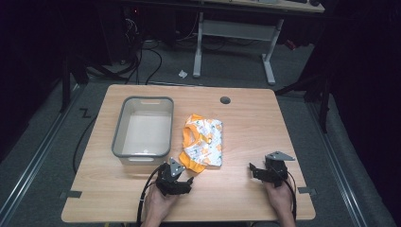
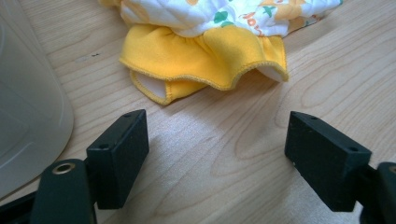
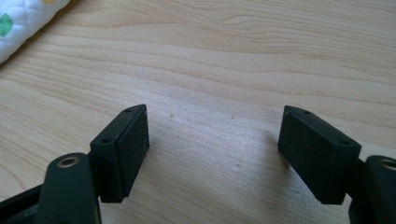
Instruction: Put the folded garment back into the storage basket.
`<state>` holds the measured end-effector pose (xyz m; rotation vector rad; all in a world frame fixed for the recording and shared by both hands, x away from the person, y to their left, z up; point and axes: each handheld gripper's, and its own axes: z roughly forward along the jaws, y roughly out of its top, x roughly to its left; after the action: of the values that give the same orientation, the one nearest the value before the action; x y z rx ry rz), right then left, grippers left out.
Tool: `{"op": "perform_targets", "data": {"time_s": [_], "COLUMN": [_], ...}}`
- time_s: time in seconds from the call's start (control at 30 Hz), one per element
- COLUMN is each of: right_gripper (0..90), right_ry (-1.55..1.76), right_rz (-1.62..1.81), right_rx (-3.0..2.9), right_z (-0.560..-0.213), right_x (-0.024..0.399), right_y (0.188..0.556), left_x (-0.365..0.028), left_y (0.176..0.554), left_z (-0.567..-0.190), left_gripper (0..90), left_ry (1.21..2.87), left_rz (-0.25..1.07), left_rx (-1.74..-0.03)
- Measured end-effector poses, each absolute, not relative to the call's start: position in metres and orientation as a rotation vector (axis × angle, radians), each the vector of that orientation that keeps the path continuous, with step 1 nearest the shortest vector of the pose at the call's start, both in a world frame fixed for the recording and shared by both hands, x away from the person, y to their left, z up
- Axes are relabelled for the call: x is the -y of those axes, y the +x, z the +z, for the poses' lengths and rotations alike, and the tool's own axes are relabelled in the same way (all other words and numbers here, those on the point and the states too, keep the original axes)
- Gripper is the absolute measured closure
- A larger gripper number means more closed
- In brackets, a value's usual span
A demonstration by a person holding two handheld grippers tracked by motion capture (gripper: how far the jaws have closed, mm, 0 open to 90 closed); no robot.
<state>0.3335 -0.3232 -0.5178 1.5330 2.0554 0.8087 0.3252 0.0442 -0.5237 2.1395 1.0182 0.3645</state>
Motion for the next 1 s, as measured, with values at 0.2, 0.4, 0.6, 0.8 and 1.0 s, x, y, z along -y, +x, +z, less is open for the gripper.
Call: {"op": "perform_targets", "data": {"time_s": [0.2, 0.4, 0.6, 0.8, 1.0], "right_gripper": [24.8, 24.8, 24.8, 24.8, 24.8], "right_ry": [1.533, 1.533, 1.532, 1.531, 1.527], "right_rz": [0.809, 0.809, 0.809, 0.809, 0.809], "right_rx": [-2.056, -2.055, -2.056, -2.057, -2.059], "right_z": [-0.518, -0.518, -0.518, -0.518, -0.518], "right_x": [0.323, 0.323, 0.323, 0.323, 0.323], "right_y": [0.334, 0.334, 0.334, 0.333, 0.333], "left_x": [-0.041, -0.038, -0.032, -0.028, -0.022], "left_y": [0.324, 0.322, 0.321, 0.325, 0.333], "left_z": [-0.521, -0.510, -0.501, -0.490, -0.483], "left_gripper": [24.0, 26.5, 26.1, 25.7, 25.6], "left_ry": [2.148, 2.122, 2.106, 2.078, 2.050], "left_rz": [0.344, 0.338, 0.364, 0.382, 0.377], "left_rx": [-1.008, -0.979, -0.965, -0.973, -0.981]}}
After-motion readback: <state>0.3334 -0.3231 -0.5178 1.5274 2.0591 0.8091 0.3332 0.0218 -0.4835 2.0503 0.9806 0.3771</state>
